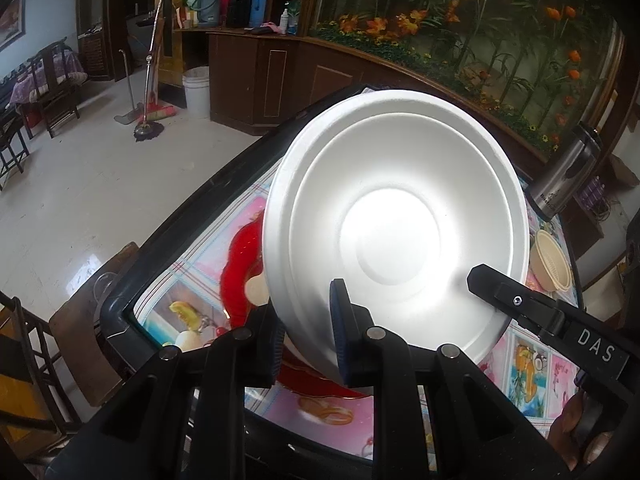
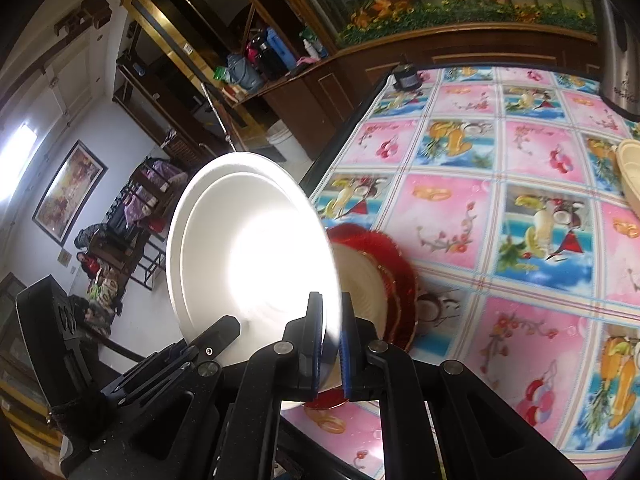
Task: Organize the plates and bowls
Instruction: 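Lower the white bowl onto the beige bowl on the stack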
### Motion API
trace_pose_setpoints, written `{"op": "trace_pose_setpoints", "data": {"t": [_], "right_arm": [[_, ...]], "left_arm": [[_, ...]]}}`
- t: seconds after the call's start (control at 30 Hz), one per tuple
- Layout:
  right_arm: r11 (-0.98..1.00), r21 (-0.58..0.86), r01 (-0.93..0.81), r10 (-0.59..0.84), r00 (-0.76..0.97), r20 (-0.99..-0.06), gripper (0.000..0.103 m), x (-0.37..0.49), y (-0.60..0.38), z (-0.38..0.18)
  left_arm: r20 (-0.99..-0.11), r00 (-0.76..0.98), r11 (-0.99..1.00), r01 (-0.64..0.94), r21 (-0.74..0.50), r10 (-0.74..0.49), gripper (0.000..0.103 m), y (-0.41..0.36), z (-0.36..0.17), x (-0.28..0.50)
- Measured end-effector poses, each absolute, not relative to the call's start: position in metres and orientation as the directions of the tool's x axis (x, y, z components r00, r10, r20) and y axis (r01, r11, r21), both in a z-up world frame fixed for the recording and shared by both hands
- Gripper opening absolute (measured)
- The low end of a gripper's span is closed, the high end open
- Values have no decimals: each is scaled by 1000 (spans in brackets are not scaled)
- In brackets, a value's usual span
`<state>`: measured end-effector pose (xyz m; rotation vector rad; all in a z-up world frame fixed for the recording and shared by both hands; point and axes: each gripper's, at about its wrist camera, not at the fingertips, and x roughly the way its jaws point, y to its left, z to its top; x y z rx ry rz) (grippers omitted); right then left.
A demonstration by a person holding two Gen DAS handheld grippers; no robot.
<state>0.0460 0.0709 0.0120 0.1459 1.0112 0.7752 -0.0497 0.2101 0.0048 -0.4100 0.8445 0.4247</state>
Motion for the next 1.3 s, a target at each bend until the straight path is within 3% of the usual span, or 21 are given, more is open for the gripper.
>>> {"op": "trace_pose_setpoints", "data": {"t": [0.93,1.23,1.3], "right_arm": [[738,469,-485,616,201,-761,7,50,89,-27],[743,502,-443,618,165,-769,14,56,88,-37],[740,508,-441,624,170,-762,19,56,86,-34]], "left_arm": [[-829,532,838,-522,-163,170,19,222,-19,-54],[-838,526,829,-528,-187,146,19,229,-20,-54],[-835,531,824,-532,-194,146,26,231,-19,-56]]}}
